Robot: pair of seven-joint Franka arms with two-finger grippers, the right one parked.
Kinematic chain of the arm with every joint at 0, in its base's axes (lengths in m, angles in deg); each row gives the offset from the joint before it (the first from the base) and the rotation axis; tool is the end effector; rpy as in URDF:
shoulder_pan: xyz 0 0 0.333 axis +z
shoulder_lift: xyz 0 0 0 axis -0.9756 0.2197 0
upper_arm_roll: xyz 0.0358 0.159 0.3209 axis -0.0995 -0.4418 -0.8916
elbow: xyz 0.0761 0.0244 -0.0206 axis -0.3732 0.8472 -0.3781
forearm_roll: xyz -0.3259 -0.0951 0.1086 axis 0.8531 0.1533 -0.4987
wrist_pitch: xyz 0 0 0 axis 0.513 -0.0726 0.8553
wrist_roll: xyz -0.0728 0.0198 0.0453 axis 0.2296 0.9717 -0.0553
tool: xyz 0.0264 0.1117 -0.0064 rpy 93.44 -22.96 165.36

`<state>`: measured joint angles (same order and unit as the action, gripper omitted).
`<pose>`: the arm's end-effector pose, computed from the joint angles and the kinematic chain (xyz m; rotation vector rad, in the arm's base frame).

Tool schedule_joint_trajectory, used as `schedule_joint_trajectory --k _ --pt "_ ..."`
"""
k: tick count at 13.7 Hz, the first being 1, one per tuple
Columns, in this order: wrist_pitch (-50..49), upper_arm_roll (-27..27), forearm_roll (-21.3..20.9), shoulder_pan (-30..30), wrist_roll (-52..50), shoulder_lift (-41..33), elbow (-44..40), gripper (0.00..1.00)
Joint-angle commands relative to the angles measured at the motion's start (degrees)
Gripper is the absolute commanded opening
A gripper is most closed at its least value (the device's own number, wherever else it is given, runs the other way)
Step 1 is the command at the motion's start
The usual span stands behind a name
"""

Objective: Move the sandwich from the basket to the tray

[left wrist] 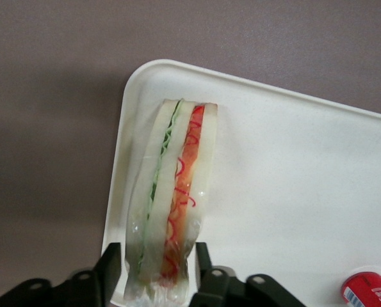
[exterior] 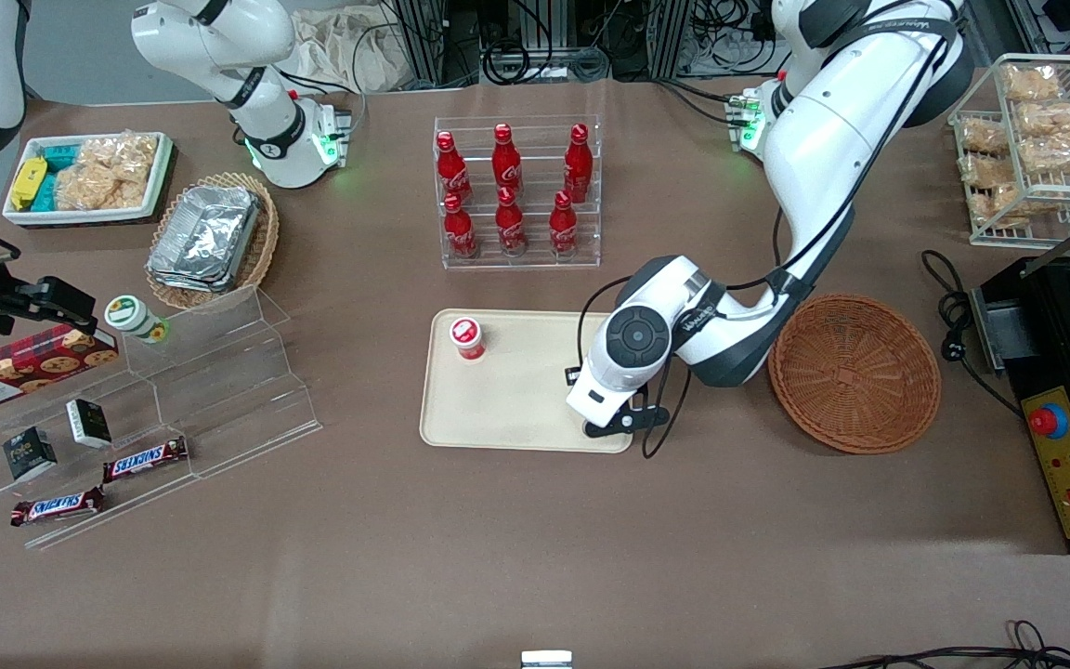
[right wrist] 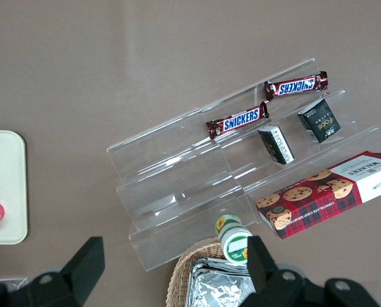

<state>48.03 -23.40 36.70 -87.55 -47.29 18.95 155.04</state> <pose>0.5887 -0.3962 0.3053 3.0872 0.2851 -0.2289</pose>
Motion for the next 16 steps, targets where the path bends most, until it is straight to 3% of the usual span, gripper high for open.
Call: schedule_joint_trajectory --k 1,4,7,9,11,16 --pt "-2.00 0.10 -1.06 0.22 -1.42 -1.92 -1.34 1.00" --pt "-4.98 0.01 -1.23 2.32 -0.90 -7.62 -1.69 1.00" --pt "-17.09 0.36 -0.01 8.98 3.91 -16.76 -1.34 1.00" --pt "-20.26 0.36 5.76 15.39 11.90 -21.68 -0.73 1.00" --pt "-23.00 -0.07 8.87 20.59 21.46 -26.33 1.28 1.00" --pt "-17.85 -14.38 16.33 20.43 42.14 -38.19 14.70 1.00"
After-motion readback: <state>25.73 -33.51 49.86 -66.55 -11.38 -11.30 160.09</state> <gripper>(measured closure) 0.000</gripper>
